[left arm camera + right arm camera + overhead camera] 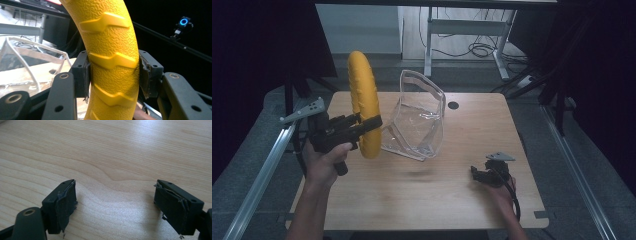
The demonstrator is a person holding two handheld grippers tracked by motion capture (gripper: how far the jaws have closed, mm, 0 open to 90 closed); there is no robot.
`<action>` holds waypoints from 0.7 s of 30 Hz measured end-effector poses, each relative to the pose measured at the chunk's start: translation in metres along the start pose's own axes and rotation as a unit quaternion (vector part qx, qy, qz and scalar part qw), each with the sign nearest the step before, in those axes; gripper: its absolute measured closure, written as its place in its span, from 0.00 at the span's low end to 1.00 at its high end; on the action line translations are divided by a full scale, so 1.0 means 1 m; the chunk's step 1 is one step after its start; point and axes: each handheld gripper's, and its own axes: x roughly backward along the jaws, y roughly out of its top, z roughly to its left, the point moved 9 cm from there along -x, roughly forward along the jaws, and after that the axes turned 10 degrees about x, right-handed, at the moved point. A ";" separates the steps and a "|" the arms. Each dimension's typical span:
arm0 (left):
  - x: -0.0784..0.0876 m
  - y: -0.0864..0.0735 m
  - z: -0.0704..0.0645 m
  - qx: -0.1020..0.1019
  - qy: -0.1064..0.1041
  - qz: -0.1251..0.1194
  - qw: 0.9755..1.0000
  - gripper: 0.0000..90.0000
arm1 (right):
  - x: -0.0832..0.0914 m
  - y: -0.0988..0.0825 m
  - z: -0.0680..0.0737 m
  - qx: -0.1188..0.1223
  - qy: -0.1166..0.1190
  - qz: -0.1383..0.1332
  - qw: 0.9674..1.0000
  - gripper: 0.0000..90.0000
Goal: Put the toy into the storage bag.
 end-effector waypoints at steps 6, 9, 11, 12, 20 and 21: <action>-0.008 0.010 -0.002 0.006 -0.007 -0.005 1.000 0.56 | 0.000 0.000 0.000 -0.001 0.000 0.000 1.000 0.20; -0.010 0.013 -0.002 0.005 -0.006 -0.009 1.000 0.56 | 0.000 0.000 0.000 0.000 0.000 0.000 1.000 0.20; -0.011 0.016 -0.003 0.006 -0.006 -0.013 1.000 0.56 | 0.000 0.000 0.000 -0.001 0.000 0.000 1.000 0.20; -0.011 0.017 -0.003 0.005 -0.007 -0.015 1.000 0.56 | 0.000 0.000 0.000 -0.001 0.000 0.000 1.000 0.20; -0.019 0.028 -0.005 0.006 -0.014 -0.019 1.000 0.56 | 0.000 0.000 0.000 -0.001 0.000 0.000 1.000 0.20; -0.019 0.029 -0.006 0.007 -0.016 -0.020 1.000 0.56 | 0.000 0.000 0.000 -0.001 0.000 0.000 1.000 0.20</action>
